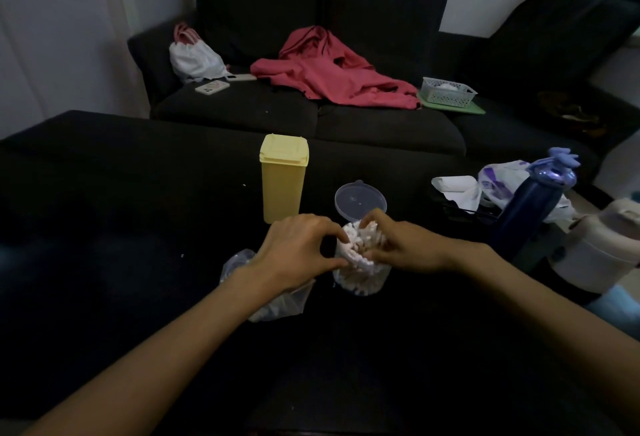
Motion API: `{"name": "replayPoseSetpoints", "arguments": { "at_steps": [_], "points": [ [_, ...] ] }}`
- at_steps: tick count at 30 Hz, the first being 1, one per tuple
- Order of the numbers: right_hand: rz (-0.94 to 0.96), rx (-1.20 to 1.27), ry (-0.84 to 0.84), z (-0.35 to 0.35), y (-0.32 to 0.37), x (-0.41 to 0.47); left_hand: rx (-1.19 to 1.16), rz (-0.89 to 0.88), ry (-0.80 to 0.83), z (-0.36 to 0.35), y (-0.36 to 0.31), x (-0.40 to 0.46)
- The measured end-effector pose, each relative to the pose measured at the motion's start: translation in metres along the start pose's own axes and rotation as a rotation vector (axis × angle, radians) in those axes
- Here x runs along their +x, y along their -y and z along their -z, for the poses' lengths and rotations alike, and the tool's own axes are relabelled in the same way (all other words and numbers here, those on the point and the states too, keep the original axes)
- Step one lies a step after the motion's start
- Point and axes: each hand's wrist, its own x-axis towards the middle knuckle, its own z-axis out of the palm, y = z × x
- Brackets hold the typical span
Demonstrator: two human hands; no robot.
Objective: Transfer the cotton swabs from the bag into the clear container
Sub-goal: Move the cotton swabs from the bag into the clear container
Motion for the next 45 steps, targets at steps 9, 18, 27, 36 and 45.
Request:
{"name": "replayPoseSetpoints", "arguments": {
  "at_steps": [9, 18, 27, 36, 45],
  "points": [
    [-0.138, 0.535, -0.038, 0.011, -0.006, -0.014, -0.211, -0.026, 0.173, -0.003, -0.015, -0.005],
    [-0.288, 1.001, -0.201, -0.002, -0.001, -0.012, 0.0, -0.016, 0.28, -0.03, -0.028, -0.002],
    [-0.154, 0.418, -0.559, -0.023, -0.002, -0.02, 0.064, 0.012, 0.254, -0.036, -0.028, -0.004],
    [-0.203, 0.186, -0.372, -0.02, 0.005, 0.001, -0.104, -0.009, 0.169, -0.013, -0.027, -0.008],
    [-0.318, 0.853, -0.351, -0.014, -0.002, -0.029, 0.04, -0.127, 0.234, -0.02, -0.03, -0.023]
  ]
}}
